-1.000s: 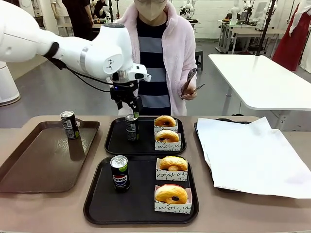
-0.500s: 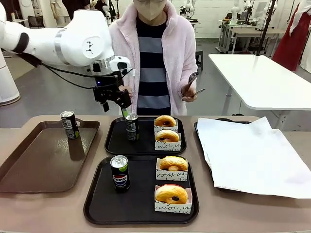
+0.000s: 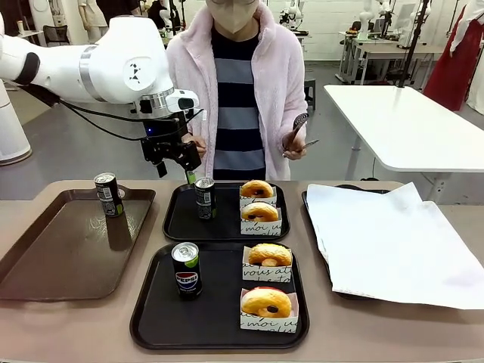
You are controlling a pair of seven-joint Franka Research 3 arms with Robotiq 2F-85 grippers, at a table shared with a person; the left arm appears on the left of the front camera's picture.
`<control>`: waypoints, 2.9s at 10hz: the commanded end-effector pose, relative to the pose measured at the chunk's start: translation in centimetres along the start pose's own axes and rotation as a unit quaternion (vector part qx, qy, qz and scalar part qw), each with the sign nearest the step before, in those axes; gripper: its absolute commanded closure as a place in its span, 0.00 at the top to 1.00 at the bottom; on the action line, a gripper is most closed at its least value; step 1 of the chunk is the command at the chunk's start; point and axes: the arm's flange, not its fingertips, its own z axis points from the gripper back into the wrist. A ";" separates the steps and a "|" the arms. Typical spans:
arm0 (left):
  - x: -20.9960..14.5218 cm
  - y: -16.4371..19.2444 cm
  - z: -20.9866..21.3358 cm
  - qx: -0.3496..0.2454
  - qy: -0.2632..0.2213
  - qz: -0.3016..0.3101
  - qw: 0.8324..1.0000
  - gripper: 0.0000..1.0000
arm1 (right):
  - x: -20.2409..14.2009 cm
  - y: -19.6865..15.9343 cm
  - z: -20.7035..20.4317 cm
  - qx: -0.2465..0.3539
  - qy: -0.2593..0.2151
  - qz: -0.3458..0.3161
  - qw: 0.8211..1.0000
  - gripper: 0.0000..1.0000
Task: Set up donuts and drinks on trays.
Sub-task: Pick up one Pepsi coke from the Handle tray and place it on the Flat Tray without a Pepsi coke.
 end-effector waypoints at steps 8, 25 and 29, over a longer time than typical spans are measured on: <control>-16.9 8.7 6.8 0.052 0.029 0.144 0.988 1.00 | -0.1 0.1 0.1 0.000 0.005 -0.003 1.000 1.00; -32.0 27.8 -1.2 -0.442 -0.148 0.248 0.849 1.00 | -0.1 0.1 0.1 0.000 0.005 -0.003 1.000 1.00; -31.5 27.9 -1.3 -0.443 -0.141 0.246 0.851 1.00 | -0.1 0.1 0.1 0.000 0.005 -0.003 1.000 1.00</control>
